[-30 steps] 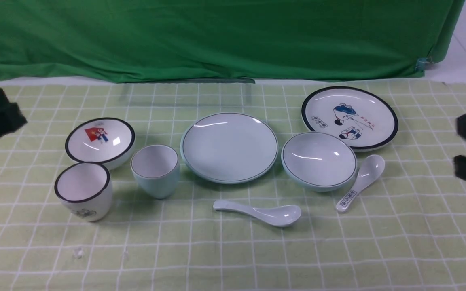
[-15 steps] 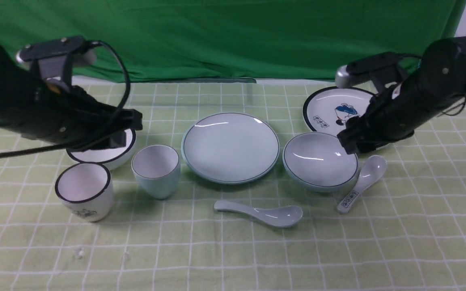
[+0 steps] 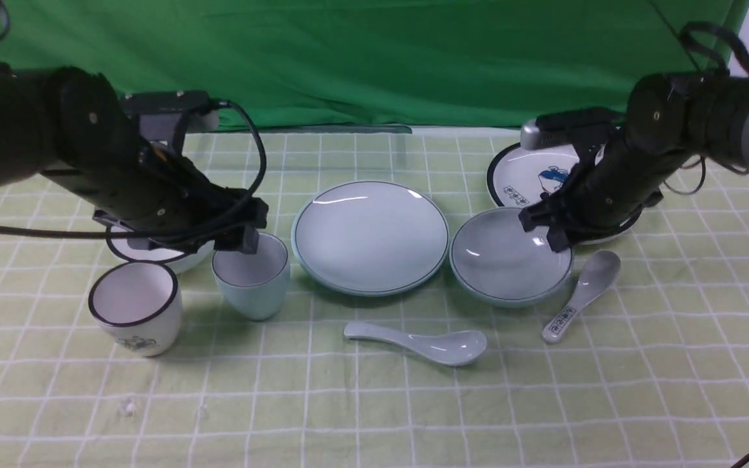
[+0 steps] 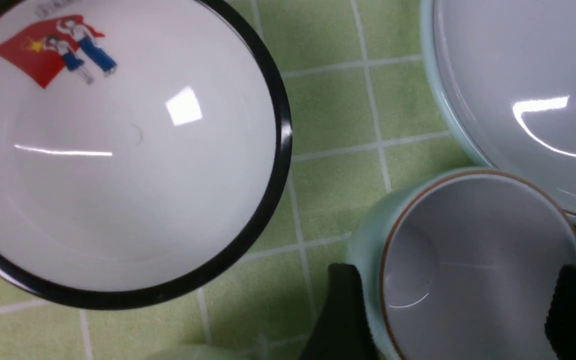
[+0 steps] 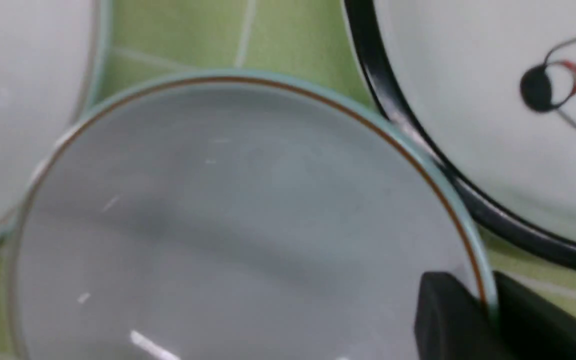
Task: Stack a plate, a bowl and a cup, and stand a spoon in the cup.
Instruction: Use the right arm to grab a blue rice bowl, then use the right arm to put the blue rice bowl into the blue large plate in the middle, then use the left arm to grab a blue teacup
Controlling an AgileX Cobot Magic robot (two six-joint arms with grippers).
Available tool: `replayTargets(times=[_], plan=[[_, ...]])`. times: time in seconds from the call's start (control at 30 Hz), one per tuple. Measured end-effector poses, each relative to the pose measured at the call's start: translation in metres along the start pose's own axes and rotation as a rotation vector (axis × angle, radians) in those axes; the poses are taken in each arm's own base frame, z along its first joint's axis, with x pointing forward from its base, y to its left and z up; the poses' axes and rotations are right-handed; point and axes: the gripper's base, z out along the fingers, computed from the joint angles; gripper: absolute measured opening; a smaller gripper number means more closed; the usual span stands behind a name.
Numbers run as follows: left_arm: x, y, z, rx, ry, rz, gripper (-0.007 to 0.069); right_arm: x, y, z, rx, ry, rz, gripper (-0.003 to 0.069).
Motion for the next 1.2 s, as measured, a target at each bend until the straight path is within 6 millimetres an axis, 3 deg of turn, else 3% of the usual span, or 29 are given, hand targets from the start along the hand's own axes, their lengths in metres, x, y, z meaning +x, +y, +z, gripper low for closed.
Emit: replayTargets(times=[0.2, 0.27, 0.37, 0.47, 0.53, 0.57, 0.63, 0.73, 0.83, 0.97, 1.07, 1.17, 1.2], plan=[[0.005, 0.004, 0.023, -0.009, 0.048, -0.002, 0.0492, -0.036, 0.016, -0.038, -0.127, -0.117, -0.052, 0.0071], [0.006, 0.005, 0.027, -0.011, 0.057, 0.003, 0.048, -0.043, 0.024, -0.04, -0.165, -0.157, -0.059, 0.0071], [0.007, 0.006, 0.037, -0.012, 0.066, 0.007, 0.0414, -0.054, 0.049, -0.026, -0.205, -0.224, -0.091, 0.0071], [0.007, 0.007, 0.041, -0.012, 0.063, 0.005, 0.0309, -0.053, 0.072, 0.008, -0.228, -0.208, -0.113, 0.0071], [0.007, 0.007, 0.043, -0.013, 0.056, 0.013, 0.0262, -0.053, 0.077, 0.019, -0.235, -0.196, -0.114, 0.0071], [0.005, 0.007, 0.044, -0.015, 0.038, 0.03, 0.0197, -0.052, 0.085, 0.032, -0.246, -0.179, -0.111, 0.0071], [0.004, 0.007, 0.044, -0.015, 0.029, 0.043, 0.0155, -0.051, 0.088, 0.042, -0.251, -0.165, -0.107, 0.0071], [0.002, 0.008, 0.044, -0.018, 0.003, 0.067, 0.0019, -0.053, 0.091, 0.051, -0.259, -0.16, -0.093, 0.0073], [0.001, 0.007, 0.043, -0.01, 0.002, 0.069, -0.0004, -0.055, 0.091, 0.049, -0.259, -0.163, -0.091, 0.0119], [-0.007, 0.001, 0.033, 0.03, 0.011, 0.052, -0.0004, -0.056, 0.092, 0.044, -0.272, -0.134, -0.112, 0.0234], [-0.031, -0.016, 0.015, 0.102, -0.045, 0.074, -0.0004, -0.064, 0.092, 0.018, -0.291, -0.129, -0.188, 0.0347], [-0.044, -0.029, 0.009, 0.128, -0.077, 0.112, -0.0004, -0.072, 0.092, -0.009, -0.288, -0.165, -0.234, 0.0372], [-0.055, -0.04, 0.01, 0.147, -0.09, 0.143, -0.0004, -0.076, 0.089, -0.029, -0.265, -0.192, -0.267, 0.0379]])
